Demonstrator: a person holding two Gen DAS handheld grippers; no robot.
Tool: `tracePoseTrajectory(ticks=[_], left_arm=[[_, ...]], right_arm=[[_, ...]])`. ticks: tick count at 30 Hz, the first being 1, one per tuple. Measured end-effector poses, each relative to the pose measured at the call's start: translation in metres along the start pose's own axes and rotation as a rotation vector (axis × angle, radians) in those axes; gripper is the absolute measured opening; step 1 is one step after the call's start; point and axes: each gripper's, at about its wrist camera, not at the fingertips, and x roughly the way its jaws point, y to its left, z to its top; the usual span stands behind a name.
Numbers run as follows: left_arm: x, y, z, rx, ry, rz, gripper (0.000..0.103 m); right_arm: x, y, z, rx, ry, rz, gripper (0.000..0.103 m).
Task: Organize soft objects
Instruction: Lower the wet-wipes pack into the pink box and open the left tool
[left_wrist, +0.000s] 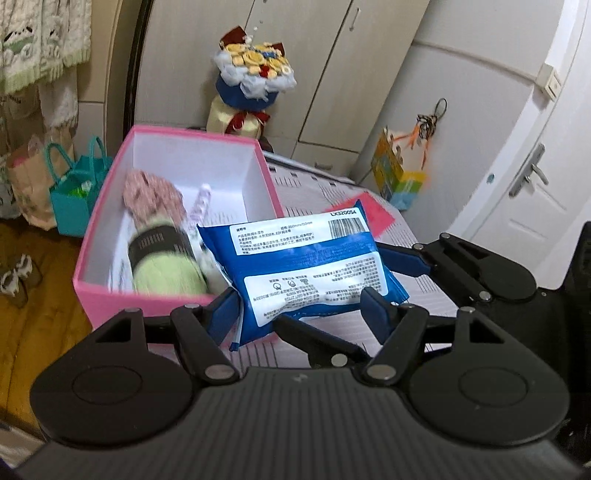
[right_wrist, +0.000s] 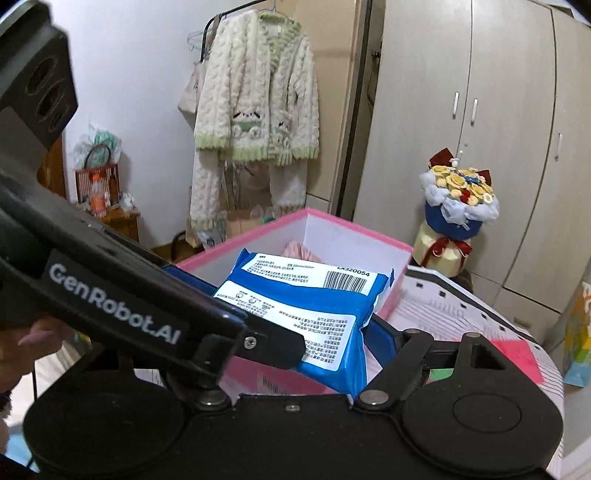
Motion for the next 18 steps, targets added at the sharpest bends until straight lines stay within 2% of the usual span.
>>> tracePoseTrajectory(ticks=[10, 12, 18], left_arm=[[0.045, 0.040, 0.060, -0.012, 0.002, 0.032, 0.070], [0.060, 0.046, 0.070, -0.003, 0.003, 0.056, 0.070], [0.101, 0.071, 0.091, -0.064, 0.044, 0.066, 0.070]], right_arm=[[0.063, -0.045, 0.034, 0.078, -0.015, 0.097, 0.084], [0.078, -0.052, 0.038, 0.073, -0.015, 0.099, 0.084], [0.124, -0.072, 0.047, 0.106, 0.033, 0.092, 0.084]])
